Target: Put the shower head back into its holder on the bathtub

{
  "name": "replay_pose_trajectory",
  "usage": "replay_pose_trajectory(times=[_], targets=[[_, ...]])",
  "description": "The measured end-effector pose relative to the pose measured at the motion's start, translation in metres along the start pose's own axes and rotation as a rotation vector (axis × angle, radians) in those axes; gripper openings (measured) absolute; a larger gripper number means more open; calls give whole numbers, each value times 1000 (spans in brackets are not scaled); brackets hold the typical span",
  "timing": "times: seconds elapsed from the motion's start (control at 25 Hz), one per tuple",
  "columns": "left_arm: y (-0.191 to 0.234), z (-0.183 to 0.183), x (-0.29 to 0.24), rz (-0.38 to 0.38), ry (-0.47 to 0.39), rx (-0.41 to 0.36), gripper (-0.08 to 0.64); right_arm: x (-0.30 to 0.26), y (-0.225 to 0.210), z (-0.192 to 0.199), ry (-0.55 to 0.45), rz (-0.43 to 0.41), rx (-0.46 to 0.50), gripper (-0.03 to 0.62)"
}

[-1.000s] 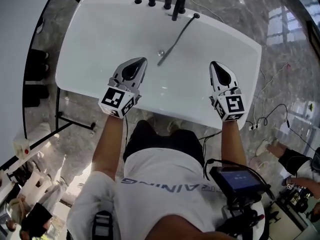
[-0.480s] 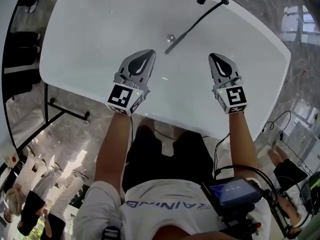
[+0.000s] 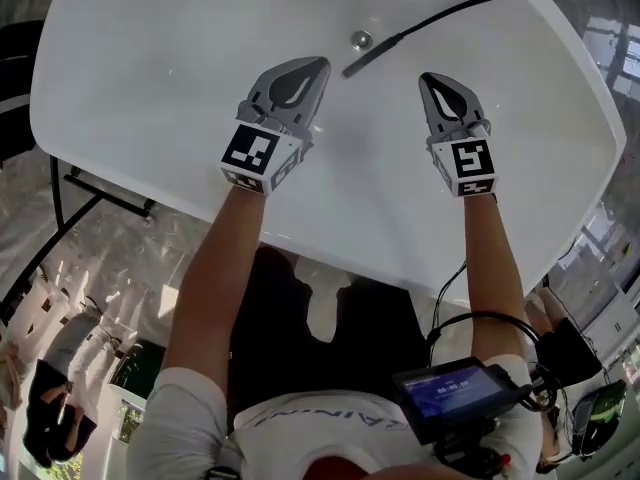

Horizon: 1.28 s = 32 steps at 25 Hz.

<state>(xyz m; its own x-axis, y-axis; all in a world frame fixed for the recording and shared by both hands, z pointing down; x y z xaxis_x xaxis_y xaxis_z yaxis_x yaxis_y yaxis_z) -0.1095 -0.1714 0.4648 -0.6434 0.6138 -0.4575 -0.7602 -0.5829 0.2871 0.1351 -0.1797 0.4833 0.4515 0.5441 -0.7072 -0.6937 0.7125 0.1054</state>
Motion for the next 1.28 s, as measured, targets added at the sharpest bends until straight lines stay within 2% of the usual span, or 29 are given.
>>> replay_pose_trajectory(times=[0.24,0.52,0.68,0.84,1.0,1.08,1.28], targets=[[38,63,-54,-24,87,28,17,-81,-17,51,38,-12,-13,14],[80,115,-106,-90,135,89,17,-153,-16,113,146,-42,69,14],[104,146,-117,-87,165,112,17,-194,-4,128,201,-56,143,24],[118,169,-131,-82,182,131,17,-230,6,145,267,-84,273,70],[124,187,-144,-84,190,162,17,-255,17,159,309,-147,430,114],[124,195,-149,-76,204,160,17,-267,25,167,332,-181,537,137],[127,205,-160,-37,211,144,17,-292,36,192,421,-238,874,179]])
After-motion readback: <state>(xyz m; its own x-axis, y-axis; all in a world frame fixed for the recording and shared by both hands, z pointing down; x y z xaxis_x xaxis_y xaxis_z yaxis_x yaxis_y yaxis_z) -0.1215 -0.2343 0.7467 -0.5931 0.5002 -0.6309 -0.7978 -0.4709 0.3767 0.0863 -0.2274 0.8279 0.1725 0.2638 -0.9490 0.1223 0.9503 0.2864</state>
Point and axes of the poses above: the fingertips, and each gripper's own axes: x backward along the fingers, y to its left, z out of its underside, the point moved 8 cm from there along x, backward along the fingers, and after that the axes turned 10 degrees about y, right-handed, at the moved point
